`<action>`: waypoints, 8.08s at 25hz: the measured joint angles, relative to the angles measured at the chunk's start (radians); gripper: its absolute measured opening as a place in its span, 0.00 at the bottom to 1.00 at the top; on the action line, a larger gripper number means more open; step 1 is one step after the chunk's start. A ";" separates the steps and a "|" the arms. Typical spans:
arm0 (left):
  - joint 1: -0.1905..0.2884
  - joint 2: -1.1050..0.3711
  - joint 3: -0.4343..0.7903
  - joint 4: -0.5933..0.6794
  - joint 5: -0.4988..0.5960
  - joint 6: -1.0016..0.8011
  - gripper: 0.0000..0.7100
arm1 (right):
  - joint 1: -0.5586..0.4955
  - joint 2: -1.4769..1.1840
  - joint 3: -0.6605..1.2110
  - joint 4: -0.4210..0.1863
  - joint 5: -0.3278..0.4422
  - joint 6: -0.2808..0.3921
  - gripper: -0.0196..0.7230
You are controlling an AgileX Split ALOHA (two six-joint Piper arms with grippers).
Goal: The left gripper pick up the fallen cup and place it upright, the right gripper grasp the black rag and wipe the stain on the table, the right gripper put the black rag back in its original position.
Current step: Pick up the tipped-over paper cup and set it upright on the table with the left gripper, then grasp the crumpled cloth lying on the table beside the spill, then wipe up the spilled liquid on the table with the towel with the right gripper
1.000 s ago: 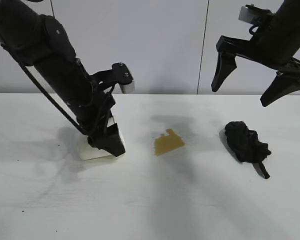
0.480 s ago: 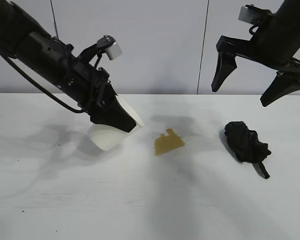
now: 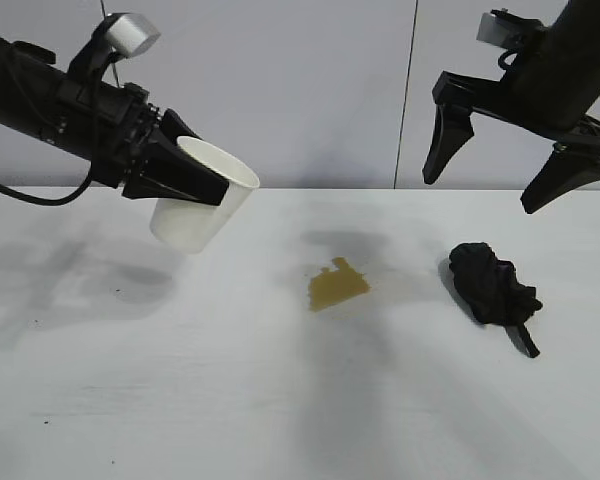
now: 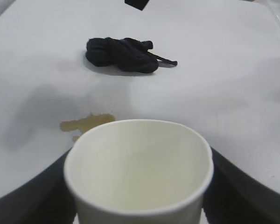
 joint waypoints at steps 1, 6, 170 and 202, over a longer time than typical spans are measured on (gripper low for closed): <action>0.012 0.000 0.000 -0.005 0.000 0.020 0.68 | 0.000 0.000 0.000 0.000 0.000 0.000 0.96; 0.062 0.000 0.029 -0.113 0.002 0.144 0.68 | 0.000 0.000 0.000 0.000 0.002 0.000 0.96; -0.106 -0.360 0.111 0.727 -0.442 -1.828 0.98 | 0.012 0.122 -0.001 -0.025 -0.139 -0.019 0.19; -0.106 -0.360 0.111 0.742 -0.430 -1.828 0.98 | 0.228 0.380 -0.182 -0.415 -0.238 0.281 0.19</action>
